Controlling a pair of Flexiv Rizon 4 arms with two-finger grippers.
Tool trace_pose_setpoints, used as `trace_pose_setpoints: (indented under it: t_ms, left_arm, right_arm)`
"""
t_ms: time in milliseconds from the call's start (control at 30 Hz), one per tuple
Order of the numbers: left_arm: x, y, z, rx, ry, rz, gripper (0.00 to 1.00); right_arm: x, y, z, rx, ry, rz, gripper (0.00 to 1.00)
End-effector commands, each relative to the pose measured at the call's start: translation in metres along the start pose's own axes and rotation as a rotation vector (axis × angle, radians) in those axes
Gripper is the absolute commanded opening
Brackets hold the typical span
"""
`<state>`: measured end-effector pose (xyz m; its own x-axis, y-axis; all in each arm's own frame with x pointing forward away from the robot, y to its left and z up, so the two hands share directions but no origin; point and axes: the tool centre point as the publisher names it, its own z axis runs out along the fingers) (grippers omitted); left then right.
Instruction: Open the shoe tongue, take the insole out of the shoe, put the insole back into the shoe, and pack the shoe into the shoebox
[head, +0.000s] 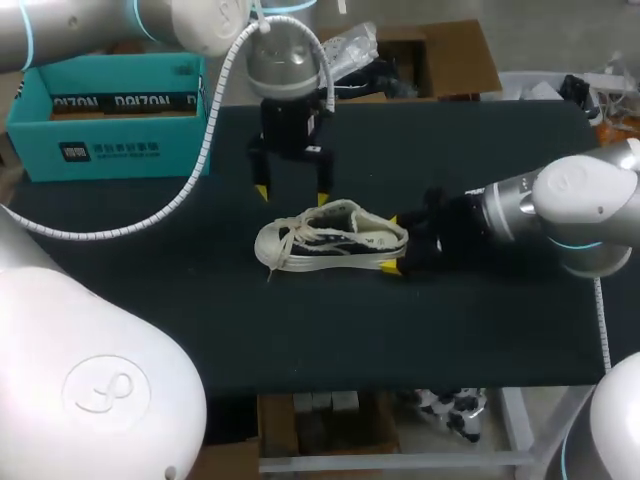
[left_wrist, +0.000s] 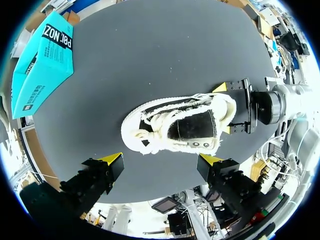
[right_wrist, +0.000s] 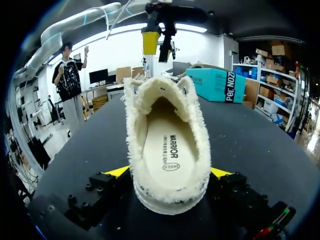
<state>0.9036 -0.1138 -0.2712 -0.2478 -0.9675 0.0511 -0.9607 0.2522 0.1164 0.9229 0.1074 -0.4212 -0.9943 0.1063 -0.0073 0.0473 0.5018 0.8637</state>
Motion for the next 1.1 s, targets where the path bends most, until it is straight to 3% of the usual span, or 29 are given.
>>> trace_pose_setpoints:
  t_ms: [33,400,767,933,967,1000,1033,1100]
  left_arm:
    - [0.011,-0.004,0.002,-0.005,-0.014,-0.005,1.00]
    - [0.052,-0.019,0.013,0.008,-0.080,-0.022,1.00]
    - [0.074,-0.035,0.033,-0.039,-0.165,-0.056,1.00]
    - [0.080,-0.044,0.043,-0.101,-0.224,-0.067,0.77]
    - [0.080,-0.043,0.045,-0.107,-0.230,-0.067,0.69]
    - [0.080,-0.042,0.046,-0.116,-0.240,-0.066,0.54]
    - [0.080,-0.040,0.048,-0.123,-0.250,-0.068,0.48]
    - [0.080,-0.037,0.050,-0.140,-0.263,-0.067,0.50]
  right_arm:
    - [-0.001,0.000,0.005,-0.003,-0.007,-0.004,0.00]
    - [-0.002,0.000,0.007,-0.010,-0.021,-0.006,0.00]
    - [-0.002,0.000,0.007,-0.010,-0.029,-0.006,0.00]
    - [-0.002,0.000,0.007,-0.010,-0.029,-0.006,0.00]
    - [-0.002,0.000,0.007,-0.010,-0.029,-0.006,0.00]
    - [-0.002,0.000,0.007,-0.010,-0.029,-0.006,0.00]
    - [-0.002,0.000,0.007,-0.010,-0.029,-0.006,0.00]
    - [-0.002,0.000,0.007,-0.010,-0.029,-0.006,0.00]
